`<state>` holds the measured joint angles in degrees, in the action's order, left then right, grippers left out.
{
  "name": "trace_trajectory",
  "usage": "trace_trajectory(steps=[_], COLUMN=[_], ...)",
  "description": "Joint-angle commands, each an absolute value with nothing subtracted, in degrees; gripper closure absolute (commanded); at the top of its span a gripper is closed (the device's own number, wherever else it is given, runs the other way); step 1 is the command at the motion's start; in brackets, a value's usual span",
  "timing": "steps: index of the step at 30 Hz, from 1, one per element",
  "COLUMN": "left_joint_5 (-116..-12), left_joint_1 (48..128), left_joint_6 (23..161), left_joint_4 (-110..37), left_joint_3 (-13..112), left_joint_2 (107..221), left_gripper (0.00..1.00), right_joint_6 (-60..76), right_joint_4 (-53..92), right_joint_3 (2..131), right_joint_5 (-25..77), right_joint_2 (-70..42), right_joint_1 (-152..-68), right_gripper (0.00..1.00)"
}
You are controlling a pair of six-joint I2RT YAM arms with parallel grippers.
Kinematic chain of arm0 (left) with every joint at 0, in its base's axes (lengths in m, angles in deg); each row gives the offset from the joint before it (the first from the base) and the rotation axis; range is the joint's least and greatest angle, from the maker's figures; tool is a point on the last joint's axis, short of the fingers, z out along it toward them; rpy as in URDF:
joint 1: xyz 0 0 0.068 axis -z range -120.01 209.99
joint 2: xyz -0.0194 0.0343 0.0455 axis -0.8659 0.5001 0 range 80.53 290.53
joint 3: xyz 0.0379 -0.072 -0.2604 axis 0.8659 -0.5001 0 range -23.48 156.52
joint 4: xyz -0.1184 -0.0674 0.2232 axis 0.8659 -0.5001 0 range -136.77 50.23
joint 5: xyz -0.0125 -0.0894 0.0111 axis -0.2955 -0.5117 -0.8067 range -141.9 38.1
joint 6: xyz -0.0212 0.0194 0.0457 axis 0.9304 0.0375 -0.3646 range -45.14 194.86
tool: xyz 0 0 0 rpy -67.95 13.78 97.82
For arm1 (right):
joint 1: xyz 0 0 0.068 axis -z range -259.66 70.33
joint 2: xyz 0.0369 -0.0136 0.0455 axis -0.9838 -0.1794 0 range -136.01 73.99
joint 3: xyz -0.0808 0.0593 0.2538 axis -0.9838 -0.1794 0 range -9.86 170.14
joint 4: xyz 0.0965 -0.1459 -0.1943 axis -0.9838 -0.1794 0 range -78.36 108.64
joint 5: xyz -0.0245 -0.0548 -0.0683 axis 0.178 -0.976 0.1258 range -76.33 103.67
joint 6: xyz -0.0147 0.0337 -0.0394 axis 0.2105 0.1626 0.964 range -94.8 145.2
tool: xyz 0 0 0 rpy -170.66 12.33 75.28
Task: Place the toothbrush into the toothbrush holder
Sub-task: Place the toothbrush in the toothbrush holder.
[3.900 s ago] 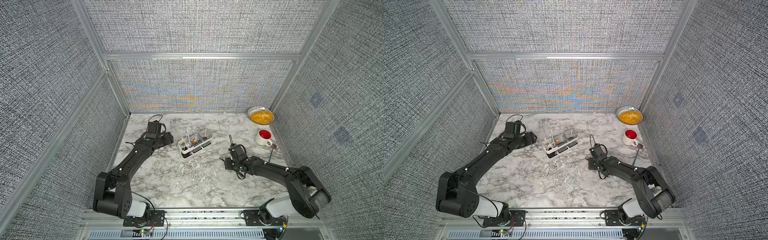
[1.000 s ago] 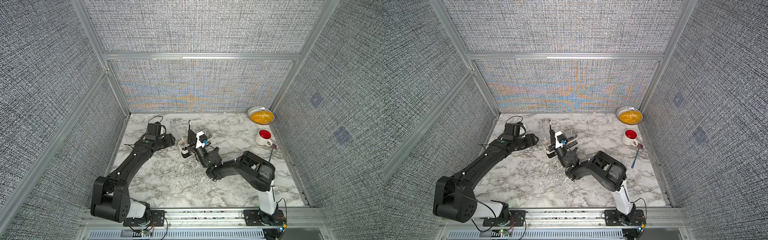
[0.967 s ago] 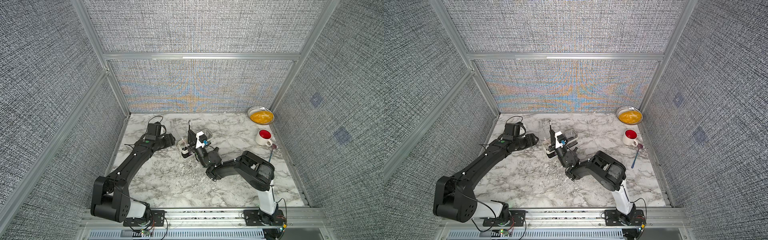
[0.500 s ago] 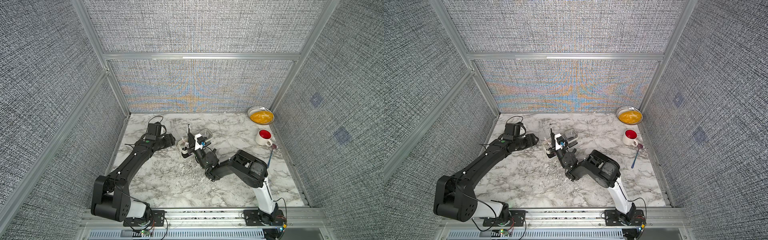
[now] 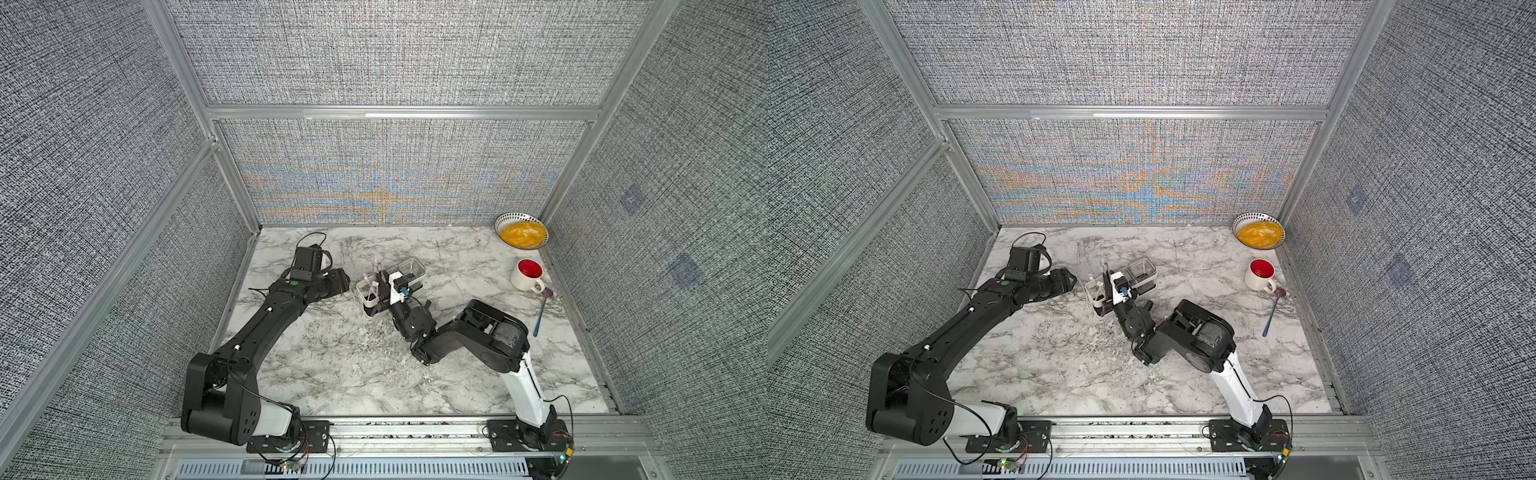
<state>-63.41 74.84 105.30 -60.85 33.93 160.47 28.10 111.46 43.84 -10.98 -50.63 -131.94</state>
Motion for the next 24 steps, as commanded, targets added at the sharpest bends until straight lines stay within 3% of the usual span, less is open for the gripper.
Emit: trace_trajectory(steps=[1,8,16,24], left_joint_5=[-63.0,-63.0,-62.6,-59.1], left_joint_1=[74.8,74.7,74.7,74.7], left_joint_6=[105.0,105.0,104.9,105.9], left_joint_4=[-60.8,-60.8,-61.0,-63.7], left_joint_3=[34.3,34.2,34.3,33.5], left_joint_2=[160.1,160.0,159.7,161.0], left_gripper=[0.3,0.3,0.3,0.3], right_joint_6=[27.9,28.8,30.0,22.3], right_joint_4=[120.9,121.3,118.3,100.1], right_joint_3=[43.4,41.2,37.1,27.4], right_joint_5=[-10.8,-10.6,-10.4,-9.2], right_joint_2=[-49.8,-46.9,-39.5,-24.8], right_joint_1=[-132.1,-132.6,-133.0,-134.4], right_gripper=[0.7,0.65,0.54,0.45])
